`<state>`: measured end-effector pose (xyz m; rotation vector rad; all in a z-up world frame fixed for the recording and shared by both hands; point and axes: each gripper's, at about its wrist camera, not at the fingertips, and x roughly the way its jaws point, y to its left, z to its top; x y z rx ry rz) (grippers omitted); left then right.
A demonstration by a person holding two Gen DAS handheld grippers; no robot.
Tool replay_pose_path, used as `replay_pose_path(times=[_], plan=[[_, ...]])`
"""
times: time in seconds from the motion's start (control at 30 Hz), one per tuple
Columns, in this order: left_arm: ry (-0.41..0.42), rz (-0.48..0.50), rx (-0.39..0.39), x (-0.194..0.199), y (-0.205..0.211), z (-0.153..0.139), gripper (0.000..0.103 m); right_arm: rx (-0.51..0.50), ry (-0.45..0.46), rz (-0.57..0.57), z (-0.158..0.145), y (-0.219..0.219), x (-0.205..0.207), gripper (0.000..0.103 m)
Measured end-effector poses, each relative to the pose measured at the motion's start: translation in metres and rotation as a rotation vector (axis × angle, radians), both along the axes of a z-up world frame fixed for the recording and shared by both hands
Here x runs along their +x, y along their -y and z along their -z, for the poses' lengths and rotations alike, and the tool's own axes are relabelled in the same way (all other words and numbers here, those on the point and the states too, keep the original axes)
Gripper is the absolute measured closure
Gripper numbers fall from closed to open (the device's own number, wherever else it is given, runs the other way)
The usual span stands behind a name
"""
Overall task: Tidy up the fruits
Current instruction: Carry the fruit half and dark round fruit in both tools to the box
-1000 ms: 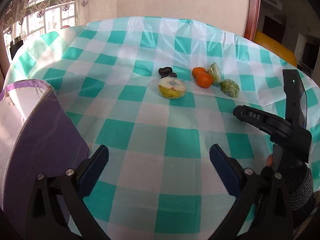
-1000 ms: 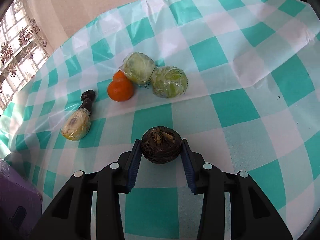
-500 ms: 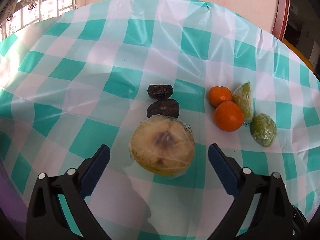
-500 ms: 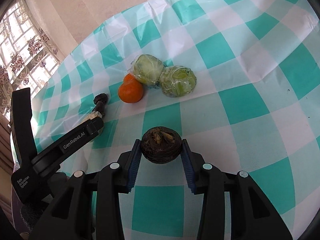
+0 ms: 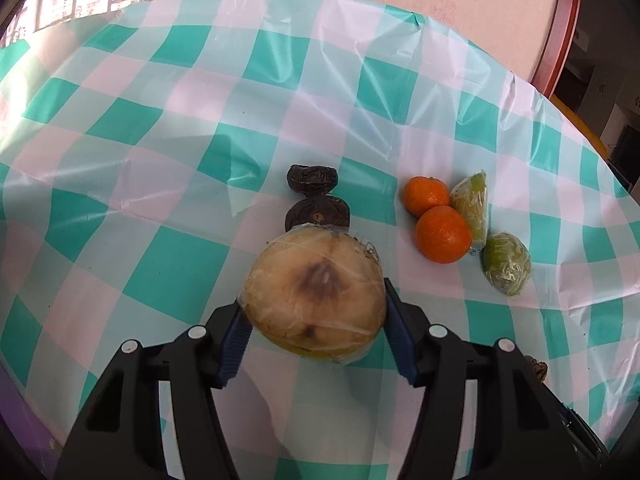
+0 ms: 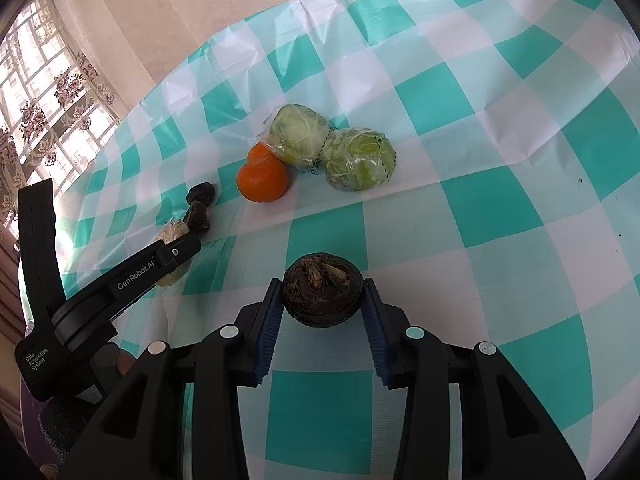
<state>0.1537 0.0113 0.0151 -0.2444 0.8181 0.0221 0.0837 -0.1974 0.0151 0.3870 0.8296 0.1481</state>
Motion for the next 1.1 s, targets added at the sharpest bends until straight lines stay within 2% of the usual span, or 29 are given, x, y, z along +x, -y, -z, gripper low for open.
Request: replay_pose_path(times=[0.47, 0.87, 1.1], plan=[[0.063, 0.011, -0.075, -0.059, -0.007, -0.003, 0.043, 0.024, 0.027, -0.020, -0.002, 0.001, -0.003, 0.063], [0.053, 0.037, -0.134, -0.111, -0.012, 0.000, 0.043, 0.027, 0.055, -0.067, -0.004, -0.008, -0.028, 0.063], [0.051, 0.051, -0.128, -0.142, -0.014, 0.000, 0.043, 0.034, 0.049, -0.113, -0.003, -0.017, -0.050, 0.063]])
